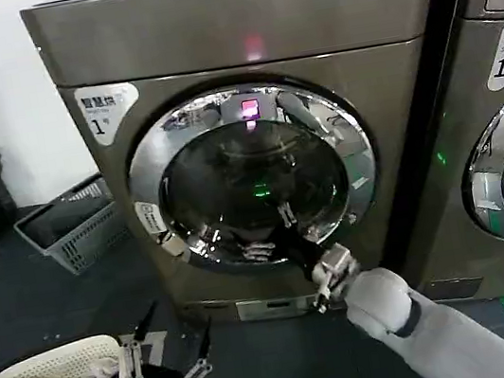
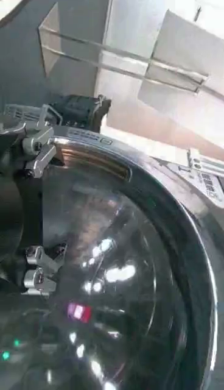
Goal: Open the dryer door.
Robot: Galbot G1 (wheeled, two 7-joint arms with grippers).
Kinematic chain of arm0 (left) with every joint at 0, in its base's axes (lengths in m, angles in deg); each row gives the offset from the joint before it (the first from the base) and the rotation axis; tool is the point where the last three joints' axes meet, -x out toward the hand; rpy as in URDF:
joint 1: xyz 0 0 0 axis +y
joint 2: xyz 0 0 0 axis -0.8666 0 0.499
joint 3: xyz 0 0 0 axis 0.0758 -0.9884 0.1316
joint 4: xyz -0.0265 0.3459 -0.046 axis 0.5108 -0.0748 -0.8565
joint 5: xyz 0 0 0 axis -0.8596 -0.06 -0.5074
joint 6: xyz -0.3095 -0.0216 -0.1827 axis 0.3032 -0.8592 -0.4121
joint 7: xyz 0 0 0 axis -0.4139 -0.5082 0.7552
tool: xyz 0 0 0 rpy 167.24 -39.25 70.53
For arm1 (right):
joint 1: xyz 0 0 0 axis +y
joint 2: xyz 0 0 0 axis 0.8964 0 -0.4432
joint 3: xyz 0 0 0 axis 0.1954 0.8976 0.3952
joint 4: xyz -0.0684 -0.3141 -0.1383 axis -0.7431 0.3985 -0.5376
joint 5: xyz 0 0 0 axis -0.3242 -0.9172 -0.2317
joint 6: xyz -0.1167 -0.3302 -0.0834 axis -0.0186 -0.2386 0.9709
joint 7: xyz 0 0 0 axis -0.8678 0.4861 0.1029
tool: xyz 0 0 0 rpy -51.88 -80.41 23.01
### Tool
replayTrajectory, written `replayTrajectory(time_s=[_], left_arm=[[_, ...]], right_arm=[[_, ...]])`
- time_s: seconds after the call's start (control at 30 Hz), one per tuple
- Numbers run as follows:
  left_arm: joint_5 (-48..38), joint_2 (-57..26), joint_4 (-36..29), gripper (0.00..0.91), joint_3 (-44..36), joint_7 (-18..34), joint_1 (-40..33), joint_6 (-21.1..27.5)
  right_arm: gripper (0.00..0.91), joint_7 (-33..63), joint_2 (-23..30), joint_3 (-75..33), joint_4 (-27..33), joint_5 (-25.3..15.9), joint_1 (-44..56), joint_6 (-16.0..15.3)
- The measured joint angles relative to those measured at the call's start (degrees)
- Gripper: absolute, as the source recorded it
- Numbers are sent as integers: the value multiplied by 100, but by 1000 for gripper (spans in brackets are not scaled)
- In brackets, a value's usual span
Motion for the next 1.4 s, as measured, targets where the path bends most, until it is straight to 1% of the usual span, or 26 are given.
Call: replayTrajectory(time_s=[0.4, 1.0, 1.27, 1.4], left_arm=[[12, 8, 14, 907, 4, 1, -5, 10], [11, 11, 27, 907, 10, 3, 28, 5], [15, 21, 44, 907, -11, 3, 17, 5], [14, 21, 51, 907, -10, 3, 10, 4]], right_arm=[[907, -27, 245, 430, 251, 115, -297, -14], [907, -24, 723, 835, 940, 140, -758, -9], [907, -27, 904, 931, 1154, 151, -913, 1], [907, 56, 1010, 991, 1212, 140, -960, -60]])
